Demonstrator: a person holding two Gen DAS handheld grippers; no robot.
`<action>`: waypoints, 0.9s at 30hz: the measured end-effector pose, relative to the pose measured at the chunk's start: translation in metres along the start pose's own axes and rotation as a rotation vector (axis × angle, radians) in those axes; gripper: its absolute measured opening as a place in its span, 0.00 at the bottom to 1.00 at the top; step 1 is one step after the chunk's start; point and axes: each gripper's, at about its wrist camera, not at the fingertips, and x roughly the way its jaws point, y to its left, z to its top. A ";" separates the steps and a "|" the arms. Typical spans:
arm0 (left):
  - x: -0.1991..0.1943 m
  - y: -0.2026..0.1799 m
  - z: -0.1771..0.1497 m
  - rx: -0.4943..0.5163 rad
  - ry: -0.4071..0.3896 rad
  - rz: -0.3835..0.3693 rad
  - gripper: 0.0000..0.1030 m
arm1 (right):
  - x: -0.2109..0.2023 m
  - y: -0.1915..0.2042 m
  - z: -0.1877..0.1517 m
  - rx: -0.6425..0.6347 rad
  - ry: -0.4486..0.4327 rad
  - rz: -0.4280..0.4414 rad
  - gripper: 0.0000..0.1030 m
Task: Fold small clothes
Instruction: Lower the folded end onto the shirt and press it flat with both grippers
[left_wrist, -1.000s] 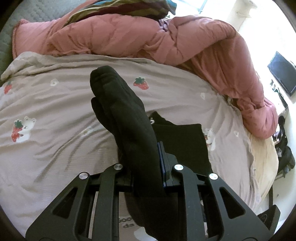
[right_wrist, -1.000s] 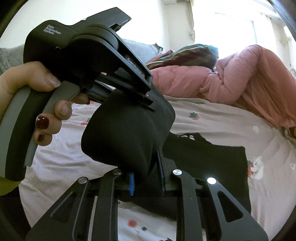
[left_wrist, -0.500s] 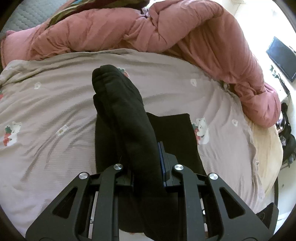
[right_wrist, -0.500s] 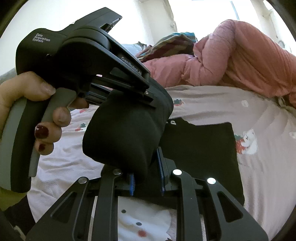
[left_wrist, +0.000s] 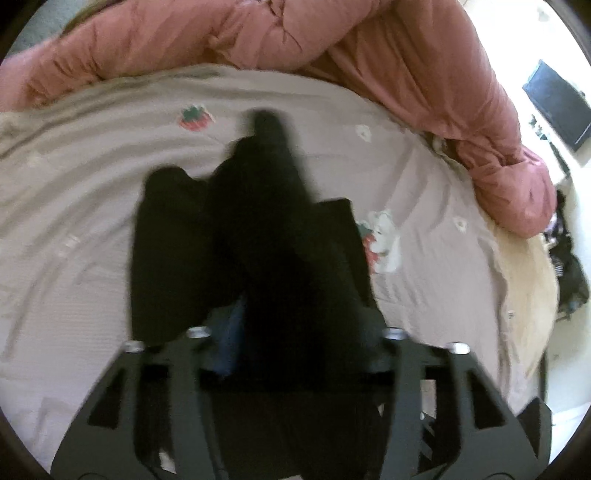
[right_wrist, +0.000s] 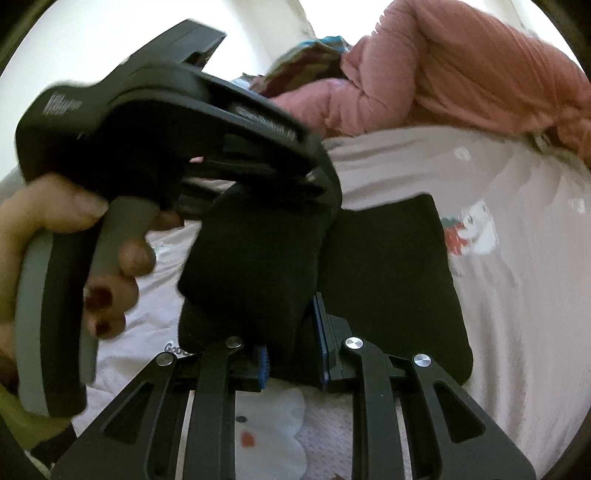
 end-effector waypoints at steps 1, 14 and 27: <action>-0.002 0.000 -0.002 -0.001 -0.009 -0.048 0.63 | 0.000 -0.004 0.000 0.026 0.008 0.010 0.18; -0.019 0.060 -0.051 0.034 -0.081 0.222 0.68 | -0.010 -0.066 -0.012 0.364 0.065 0.170 0.70; -0.017 0.054 -0.069 0.035 -0.092 0.162 0.65 | 0.024 -0.081 0.023 0.375 0.119 0.136 0.22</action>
